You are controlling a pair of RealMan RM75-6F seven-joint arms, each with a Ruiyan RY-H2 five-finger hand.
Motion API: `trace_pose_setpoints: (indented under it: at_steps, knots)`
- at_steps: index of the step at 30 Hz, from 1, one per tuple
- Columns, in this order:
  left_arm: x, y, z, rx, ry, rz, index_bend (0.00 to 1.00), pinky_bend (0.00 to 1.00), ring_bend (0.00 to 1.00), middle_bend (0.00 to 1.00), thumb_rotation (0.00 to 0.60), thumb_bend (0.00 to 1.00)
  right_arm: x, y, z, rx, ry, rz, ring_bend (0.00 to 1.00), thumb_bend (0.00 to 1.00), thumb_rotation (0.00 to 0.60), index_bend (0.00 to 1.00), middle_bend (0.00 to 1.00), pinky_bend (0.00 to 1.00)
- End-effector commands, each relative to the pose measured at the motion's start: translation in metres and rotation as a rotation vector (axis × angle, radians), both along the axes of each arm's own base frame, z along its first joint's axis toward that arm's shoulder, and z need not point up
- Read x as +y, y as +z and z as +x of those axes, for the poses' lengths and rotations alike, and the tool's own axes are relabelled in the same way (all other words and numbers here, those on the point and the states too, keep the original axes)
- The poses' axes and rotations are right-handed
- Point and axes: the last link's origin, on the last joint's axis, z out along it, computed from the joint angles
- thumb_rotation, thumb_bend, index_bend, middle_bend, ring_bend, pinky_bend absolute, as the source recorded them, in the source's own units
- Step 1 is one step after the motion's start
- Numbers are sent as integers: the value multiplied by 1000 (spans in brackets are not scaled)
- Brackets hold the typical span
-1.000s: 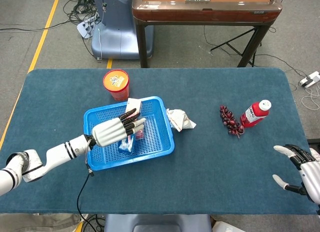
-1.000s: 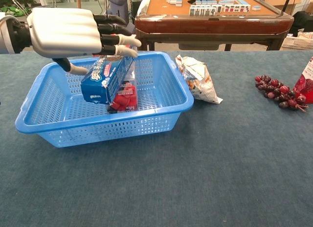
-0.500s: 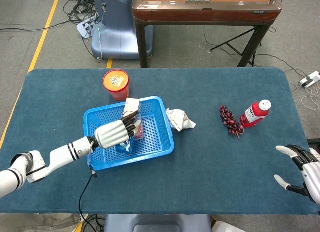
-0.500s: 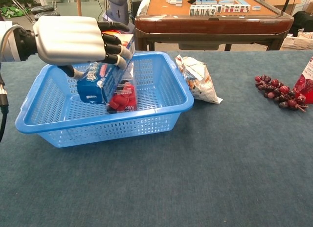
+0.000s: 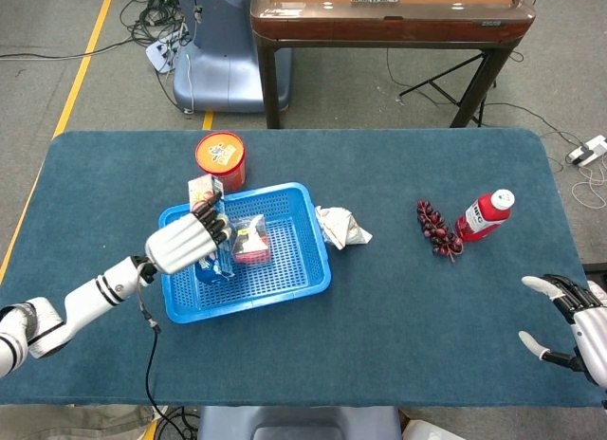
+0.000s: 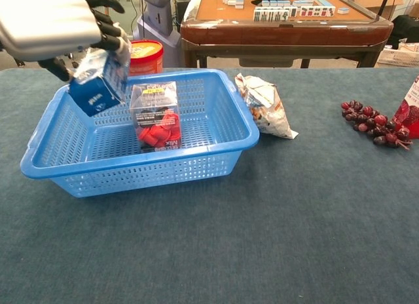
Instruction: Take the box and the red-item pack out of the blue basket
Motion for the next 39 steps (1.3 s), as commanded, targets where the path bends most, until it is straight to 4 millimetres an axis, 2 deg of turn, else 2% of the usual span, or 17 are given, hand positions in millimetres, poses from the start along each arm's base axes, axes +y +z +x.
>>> trace_pose_setpoints:
  at_steps: [1,10,18,21,26,30,35,39]
  knots:
    - [6,21,-24,-15,74,60,505,138,434,465,600,287,-1,-1,0,-1,2,3,169,198,600,212,259,239]
    - [18,36,-85,144,232,147,500,138,434,465,600,288,-5,-6,2,-10,16,17,169,198,600,211,259,239]
    - [26,35,-109,271,265,207,462,138,434,465,600,288,-5,-5,1,-5,12,14,169,199,600,212,259,239]
    - [31,36,-115,302,305,236,408,138,413,433,600,288,-5,-4,1,-7,9,9,169,199,600,212,259,239]
    - [33,36,-115,293,361,255,272,138,314,304,600,288,-4,-4,1,-7,7,9,169,200,600,212,259,239]
    - [30,35,-111,304,417,262,33,117,185,117,600,288,-4,-4,1,-15,8,9,169,202,600,211,259,239]
    - [26,36,-98,270,431,286,0,108,141,54,600,288,-4,-4,1,-14,8,10,169,204,600,212,259,239]
    - [16,38,-77,142,432,250,0,109,141,52,600,288,-4,-3,1,-14,6,5,169,205,600,212,259,239]
